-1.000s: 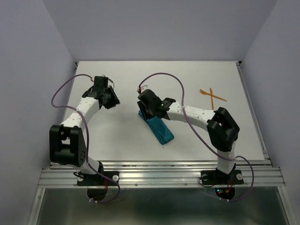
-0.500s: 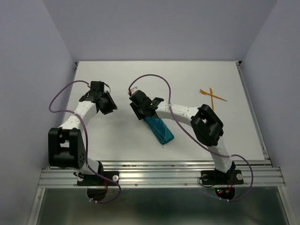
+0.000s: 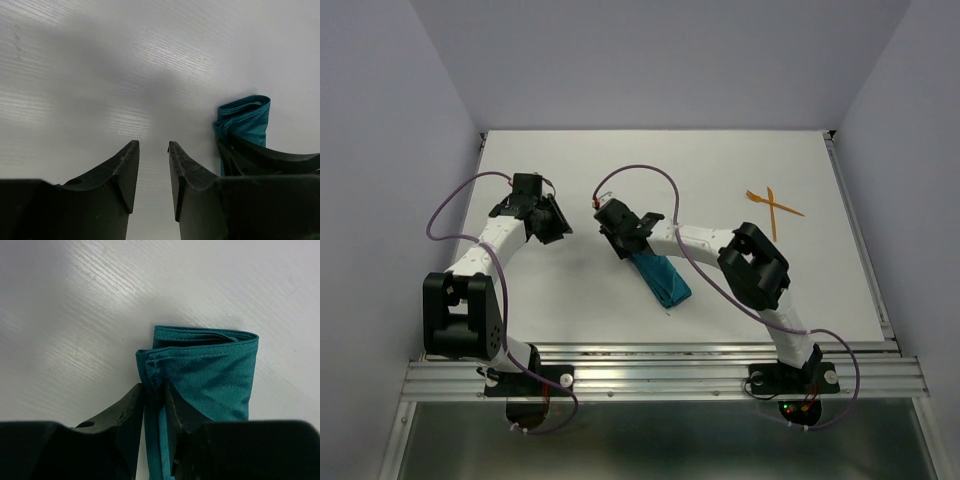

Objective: Fold the napkin into a case and place the utensils inside
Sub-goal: Stuff the top corner of the smaller-rectangle-folded napkin into the folded napkin.

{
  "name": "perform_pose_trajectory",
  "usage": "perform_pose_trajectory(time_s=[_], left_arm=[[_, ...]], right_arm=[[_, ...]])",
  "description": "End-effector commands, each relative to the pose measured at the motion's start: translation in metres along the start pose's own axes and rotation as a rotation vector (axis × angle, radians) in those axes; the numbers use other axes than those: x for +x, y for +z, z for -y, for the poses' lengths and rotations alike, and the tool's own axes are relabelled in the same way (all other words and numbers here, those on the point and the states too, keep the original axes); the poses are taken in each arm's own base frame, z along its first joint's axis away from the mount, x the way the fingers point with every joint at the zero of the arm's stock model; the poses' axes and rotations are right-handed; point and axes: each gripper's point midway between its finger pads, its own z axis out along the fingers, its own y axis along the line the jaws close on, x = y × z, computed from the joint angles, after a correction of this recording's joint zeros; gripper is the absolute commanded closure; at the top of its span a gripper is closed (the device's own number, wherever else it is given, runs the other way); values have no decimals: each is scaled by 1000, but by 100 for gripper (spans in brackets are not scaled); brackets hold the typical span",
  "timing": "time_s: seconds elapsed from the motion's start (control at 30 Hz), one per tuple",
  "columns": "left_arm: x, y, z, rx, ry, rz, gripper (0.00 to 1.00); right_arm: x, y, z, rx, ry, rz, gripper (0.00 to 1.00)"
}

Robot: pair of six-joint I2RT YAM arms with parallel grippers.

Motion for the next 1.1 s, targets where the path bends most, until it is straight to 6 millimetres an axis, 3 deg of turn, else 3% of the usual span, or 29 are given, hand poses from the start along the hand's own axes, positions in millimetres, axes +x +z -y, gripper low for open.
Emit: perform_pose_trajectory(time_s=[0.0, 0.2, 0.27, 0.37, 0.73, 1.07], left_arm=[[-2, -3, 4, 28, 21, 15, 59], [2, -3, 5, 48, 24, 9, 59], [3, -6, 11, 80, 35, 12, 59], [8, -17, 36, 186, 101, 32, 54], [10, -19, 65, 225, 176, 67, 52], [6, -28, 71, 247, 170, 196, 52]], right_arm=[[-15, -2, -3, 18, 20, 43, 79], [-29, -20, -6, -20, 80, 99, 99], [-31, -25, -7, -32, 95, 116, 99], [-33, -32, -13, -79, 113, 144, 99], [-33, -45, -29, -218, 178, 163, 99], [-26, -48, -5, -266, 254, 161, 99]])
